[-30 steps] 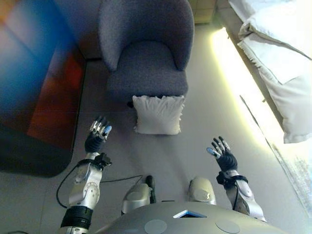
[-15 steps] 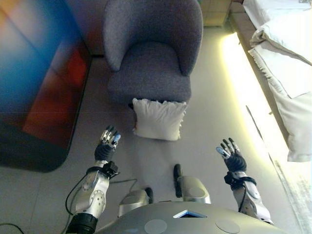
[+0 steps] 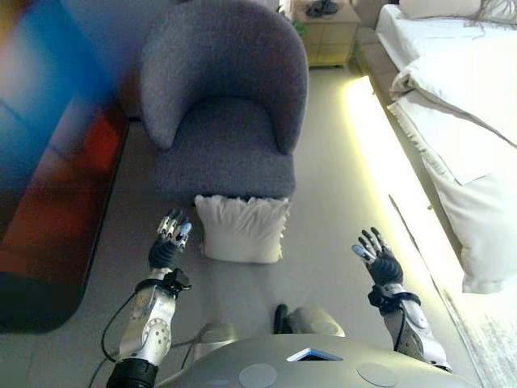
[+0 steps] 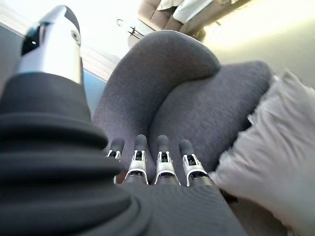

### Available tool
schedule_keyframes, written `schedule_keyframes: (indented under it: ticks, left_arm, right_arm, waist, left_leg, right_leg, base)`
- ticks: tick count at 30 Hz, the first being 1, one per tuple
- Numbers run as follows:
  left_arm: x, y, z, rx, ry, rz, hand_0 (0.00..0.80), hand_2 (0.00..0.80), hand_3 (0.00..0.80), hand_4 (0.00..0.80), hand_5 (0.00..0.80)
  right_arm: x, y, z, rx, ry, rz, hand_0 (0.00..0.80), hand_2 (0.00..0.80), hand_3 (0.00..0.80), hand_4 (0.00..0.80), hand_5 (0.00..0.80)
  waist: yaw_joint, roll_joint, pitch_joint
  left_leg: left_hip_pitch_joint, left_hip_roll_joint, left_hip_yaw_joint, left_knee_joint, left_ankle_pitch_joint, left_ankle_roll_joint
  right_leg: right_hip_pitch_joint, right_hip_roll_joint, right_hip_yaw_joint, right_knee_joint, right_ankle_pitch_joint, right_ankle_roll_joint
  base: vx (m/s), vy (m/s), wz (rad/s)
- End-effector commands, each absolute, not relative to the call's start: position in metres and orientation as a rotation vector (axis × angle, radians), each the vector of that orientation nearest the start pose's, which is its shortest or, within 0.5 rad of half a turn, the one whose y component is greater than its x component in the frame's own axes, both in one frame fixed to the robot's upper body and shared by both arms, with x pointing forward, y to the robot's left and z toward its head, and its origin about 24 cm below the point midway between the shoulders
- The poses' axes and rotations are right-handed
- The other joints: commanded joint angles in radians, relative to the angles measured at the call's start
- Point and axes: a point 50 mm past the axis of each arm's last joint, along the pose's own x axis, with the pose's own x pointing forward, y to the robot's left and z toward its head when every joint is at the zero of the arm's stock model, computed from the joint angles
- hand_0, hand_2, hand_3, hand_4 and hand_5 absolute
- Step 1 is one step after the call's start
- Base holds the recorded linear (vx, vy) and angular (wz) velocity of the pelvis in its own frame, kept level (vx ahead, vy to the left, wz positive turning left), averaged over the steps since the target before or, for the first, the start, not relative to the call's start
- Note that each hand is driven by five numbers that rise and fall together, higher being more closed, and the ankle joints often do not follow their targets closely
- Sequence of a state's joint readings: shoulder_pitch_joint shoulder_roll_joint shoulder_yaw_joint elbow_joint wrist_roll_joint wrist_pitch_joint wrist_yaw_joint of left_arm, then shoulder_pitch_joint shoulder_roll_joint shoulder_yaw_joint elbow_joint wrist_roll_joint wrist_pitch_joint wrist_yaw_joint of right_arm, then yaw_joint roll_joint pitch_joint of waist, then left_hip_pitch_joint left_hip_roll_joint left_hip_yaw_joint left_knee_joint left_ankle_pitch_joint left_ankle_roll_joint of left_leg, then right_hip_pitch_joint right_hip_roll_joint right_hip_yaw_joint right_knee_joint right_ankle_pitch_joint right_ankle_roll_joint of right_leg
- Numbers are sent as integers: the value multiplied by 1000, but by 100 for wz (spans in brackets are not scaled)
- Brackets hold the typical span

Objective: Pick up the cushion and take it to the sofa

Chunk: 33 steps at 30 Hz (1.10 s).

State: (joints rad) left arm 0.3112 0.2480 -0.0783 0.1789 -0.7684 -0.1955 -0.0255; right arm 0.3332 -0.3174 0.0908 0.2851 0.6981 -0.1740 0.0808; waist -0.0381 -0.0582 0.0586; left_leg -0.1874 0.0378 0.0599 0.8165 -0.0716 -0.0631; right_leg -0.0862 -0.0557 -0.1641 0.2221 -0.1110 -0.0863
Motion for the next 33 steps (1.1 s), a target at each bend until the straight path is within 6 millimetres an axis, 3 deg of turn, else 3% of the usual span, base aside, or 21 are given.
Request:
schedule_keyframes:
  ticks: [1, 3, 6, 9, 13, 17, 20, 26, 31, 33]
  left_arm:
    - [175, 230, -11, -481, 79, 219, 0, 0, 0, 0, 0]
    - [175, 233, -10, -499, 70, 222, 0, 0, 0, 0, 0]
    - [179, 232, -7, -499, 60, 205, 0, 0, 0, 0, 0]
    - [182, 231, -7, -504, 55, 202, 0, 0, 0, 0, 0]
    - [182, 232, -6, -512, 48, 222, 0, 0, 0, 0, 0]
    - [180, 234, -7, -517, 55, 227, 0, 0, 0, 0, 0]
    - [183, 234, -6, -509, 60, 207, 0, 0, 0, 0, 0]
    - [189, 239, -1, -473, 35, 195, 0, 0, 0, 0, 0]
    - [189, 243, 6, -454, 25, 189, 0, 0, 0, 0, 0]
    - [190, 242, 6, -440, 30, 176, 0, 0, 0, 0, 0]
  right_arm:
    - [164, -233, -38, 359, 259, -135, 0, 0, 0, 0, 0]
    - [164, -231, -37, 366, 263, -150, 0, 0, 0, 0, 0]
    - [160, -233, -37, 373, 260, -177, 0, 0, 0, 0, 0]
    - [152, -235, -41, 377, 271, -201, 0, 0, 0, 0, 0]
    - [142, -239, -44, 369, 301, -199, 0, 0, 0, 0, 0]
    - [141, -242, -44, 370, 295, -197, 0, 0, 0, 0, 0]
    - [149, -240, -38, 388, 254, -212, 0, 0, 0, 0, 0]
    - [157, -230, -34, 436, 224, -229, 0, 0, 0, 0, 0]
    - [159, -226, -35, 441, 207, -246, 0, 0, 0, 0, 0]
    - [158, -224, -36, 441, 205, -256, 0, 0, 0, 0, 0]
  waist:
    - [11, -19, 65]
    - [20, -8, 70]
    - [31, 14, 73]
    - [32, 19, 68]
    - [22, 26, 51]
    - [25, 36, 47]
    - [34, 30, 49]
    - [61, 12, 46]
    - [89, -5, 30]
    - [93, 3, 25]
  left_leg:
    - [27, 18, 44, -208, 105, 52]
    - [26, 31, 29, -403, 145, 44]
    - [41, 63, 16, -637, 194, 5]
    - [60, 99, 20, -750, 219, -23]
    - [90, 126, 9, -837, 218, -30]
    - [87, 134, 38, -862, 219, -36]
    - [56, 114, 68, -811, 182, -20]
    - [42, 51, 26, -756, 128, 27]
    - [40, -10, 36, -702, 62, 89]
    - [60, -37, 48, -697, 37, 124]
  right_leg:
    - [50, -16, 65, -103, 90, 89]
    - [63, 6, 99, -103, 73, 100]
    - [92, 19, 99, -100, 44, 115]
    - [140, 3, 96, -114, 25, 129]
    - [172, -10, 123, -120, 4, 139]
    - [198, -16, 110, -116, -21, 141]
    - [213, -35, 86, -105, -34, 148]
    - [206, -100, 79, -58, -7, 198]
    - [189, -208, 65, 65, 111, 230]
    - [138, -264, 72, 236, 208, 229]
  base:
    - [207, 67, -22]
    - [212, 78, -14]
    - [207, 86, -11]
    - [239, 84, -4]
    - [205, 91, -18]
    - [182, 95, -11]
    - [159, 94, 19]
    - [210, 159, 3]
    - [187, 201, -4]
    - [170, 305, -19]
